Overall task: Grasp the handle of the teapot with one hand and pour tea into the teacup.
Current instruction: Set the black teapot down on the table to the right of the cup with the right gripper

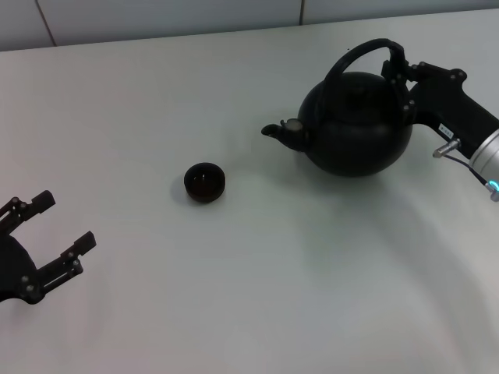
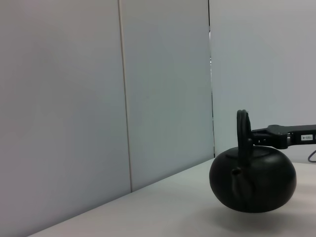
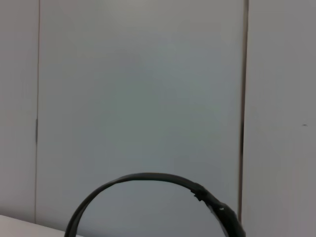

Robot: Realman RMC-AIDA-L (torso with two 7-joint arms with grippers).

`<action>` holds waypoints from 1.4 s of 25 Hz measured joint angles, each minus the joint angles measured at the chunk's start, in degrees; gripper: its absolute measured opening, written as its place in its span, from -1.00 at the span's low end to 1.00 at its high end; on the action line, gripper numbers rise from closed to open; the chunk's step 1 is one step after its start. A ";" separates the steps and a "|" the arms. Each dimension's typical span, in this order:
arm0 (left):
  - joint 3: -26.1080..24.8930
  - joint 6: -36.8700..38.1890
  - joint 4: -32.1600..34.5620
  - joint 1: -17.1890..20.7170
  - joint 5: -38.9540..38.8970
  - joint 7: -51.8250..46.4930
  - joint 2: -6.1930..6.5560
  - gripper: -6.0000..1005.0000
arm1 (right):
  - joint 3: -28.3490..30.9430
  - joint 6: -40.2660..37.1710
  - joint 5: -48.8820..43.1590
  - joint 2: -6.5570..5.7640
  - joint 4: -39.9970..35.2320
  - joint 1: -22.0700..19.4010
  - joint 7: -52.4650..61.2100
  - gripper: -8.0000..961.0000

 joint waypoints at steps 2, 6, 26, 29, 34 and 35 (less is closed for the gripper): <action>0.00 0.00 0.00 0.00 0.00 0.00 0.00 0.59 | 0.00 -0.11 0.01 0.03 0.13 -0.22 -0.05 -0.55; 0.00 0.00 0.00 0.00 0.00 0.00 0.00 0.59 | 0.00 -0.13 0.01 0.04 0.33 -0.65 -0.07 -0.54; 0.04 0.83 0.00 0.32 0.01 0.00 0.01 0.59 | 3.61 -1.92 0.00 -0.04 2.67 -2.59 -1.63 -0.48; -0.01 1.23 -0.09 0.43 -0.05 0.00 0.00 0.59 | 3.60 -0.67 -0.16 -0.11 2.69 -2.62 -1.61 -0.47; -0.06 1.75 -0.15 0.53 -0.11 0.00 -0.06 0.59 | 3.60 -2.14 -0.18 -0.10 2.69 -3.80 -1.61 -0.46; -0.07 1.85 -0.18 0.53 -0.11 0.00 -0.07 0.59 | 3.60 -2.88 -0.16 -0.10 2.69 -4.14 -1.62 -0.37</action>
